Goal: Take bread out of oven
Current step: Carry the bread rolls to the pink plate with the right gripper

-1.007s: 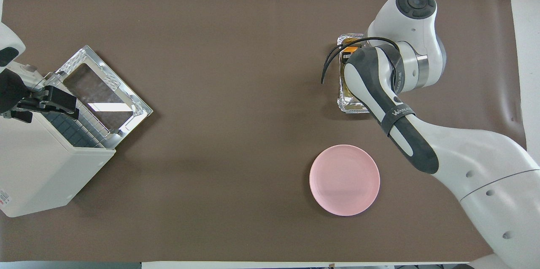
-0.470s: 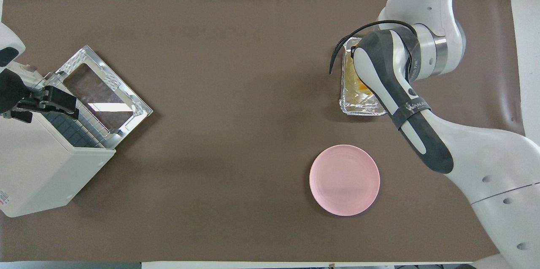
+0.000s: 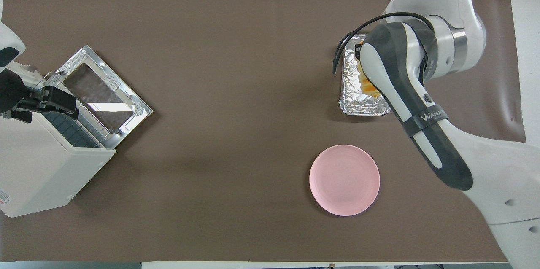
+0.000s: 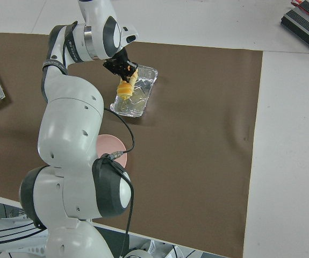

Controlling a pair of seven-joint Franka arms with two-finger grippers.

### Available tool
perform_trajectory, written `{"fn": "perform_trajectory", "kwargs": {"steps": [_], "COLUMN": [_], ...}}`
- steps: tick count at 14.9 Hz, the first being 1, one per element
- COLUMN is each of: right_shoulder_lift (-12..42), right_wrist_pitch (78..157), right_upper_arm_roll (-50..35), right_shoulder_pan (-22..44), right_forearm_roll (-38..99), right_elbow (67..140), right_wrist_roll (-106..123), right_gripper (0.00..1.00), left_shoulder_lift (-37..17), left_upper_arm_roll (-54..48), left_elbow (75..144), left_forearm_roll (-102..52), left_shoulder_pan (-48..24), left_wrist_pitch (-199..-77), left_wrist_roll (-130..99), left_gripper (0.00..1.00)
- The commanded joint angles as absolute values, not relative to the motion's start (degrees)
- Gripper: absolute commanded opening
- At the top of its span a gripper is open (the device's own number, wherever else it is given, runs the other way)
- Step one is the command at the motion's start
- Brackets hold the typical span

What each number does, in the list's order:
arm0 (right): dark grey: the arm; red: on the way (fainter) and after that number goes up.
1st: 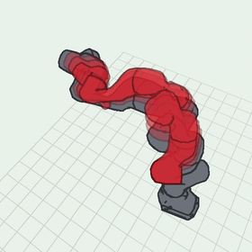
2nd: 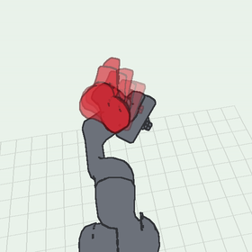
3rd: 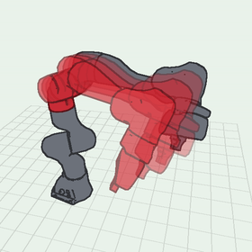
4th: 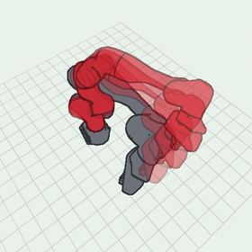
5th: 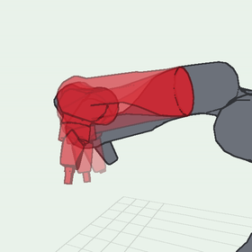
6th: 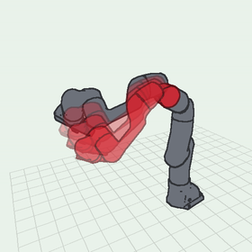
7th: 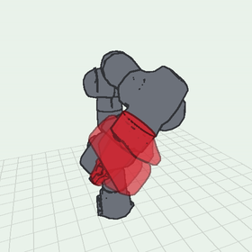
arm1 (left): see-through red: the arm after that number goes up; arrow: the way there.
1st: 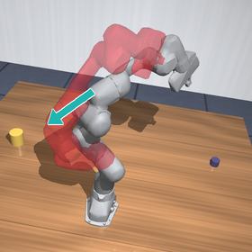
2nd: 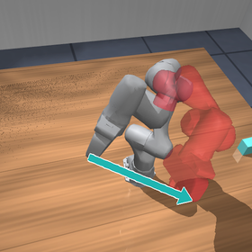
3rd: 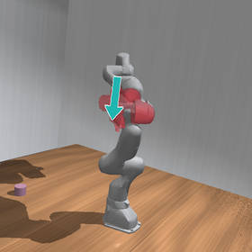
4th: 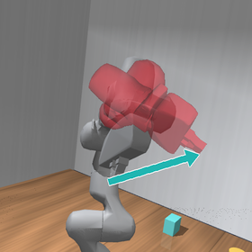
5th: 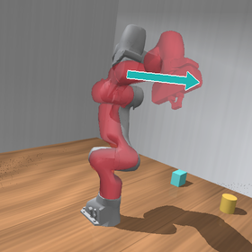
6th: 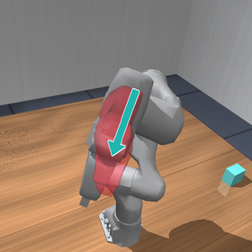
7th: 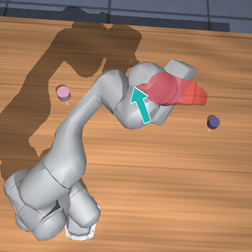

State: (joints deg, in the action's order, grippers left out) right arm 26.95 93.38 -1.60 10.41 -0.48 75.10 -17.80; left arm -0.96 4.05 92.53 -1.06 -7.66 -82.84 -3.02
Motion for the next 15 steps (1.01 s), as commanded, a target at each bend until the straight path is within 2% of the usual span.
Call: {"fn": "perform_trajectory", "kwargs": {"steps": [1, 4, 9, 12, 15], "right_shoulder_lift": [19.89, 10.41, -5.78, -11.67, -14.06], "right_wrist_pitch": [89.05, 88.93, 101.75, 112.64, 118.81], "right_upper_arm_roll": [-2.46, -2.55, -2.55, -2.55, -2.55], "right_shoulder_pan": [10.28, 11.15, 17.48, 20.04, 19.95], "right_forearm_roll": [0.08, 4.65, 4.75, 4.75, 4.75], "right_elbow": [79.79, 91.88, 116.76, 130.21, 137.27], "right_wrist_roll": [-19.33, -21.61, -27.06, -28.65, -27.95], "right_gripper": [0.00, 0.00, 0.00, 0.00, 0.00], "left_shoulder_lift": [-0.53, -0.53, -0.53, -0.53, -0.53], "left_upper_arm_roll": [3.43, 3.43, 3.43, 3.43, 3.43], "left_elbow": [92.46, 92.46, 92.46, 92.37, 92.46], "left_forearm_roll": [-0.17, -0.17, -0.09, -0.09, -0.09], "left_shoulder_pan": [-6.94, -6.94, -6.94, -6.94, -6.94], "left_wrist_pitch": [-82.27, -82.35, -82.27, -82.27, -82.27], "left_wrist_roll": [-3.25, -3.25, -3.25, -3.25, -3.25], "left_gripper": [1.00, 1.00, 1.00, 1.00, 1.00]}}
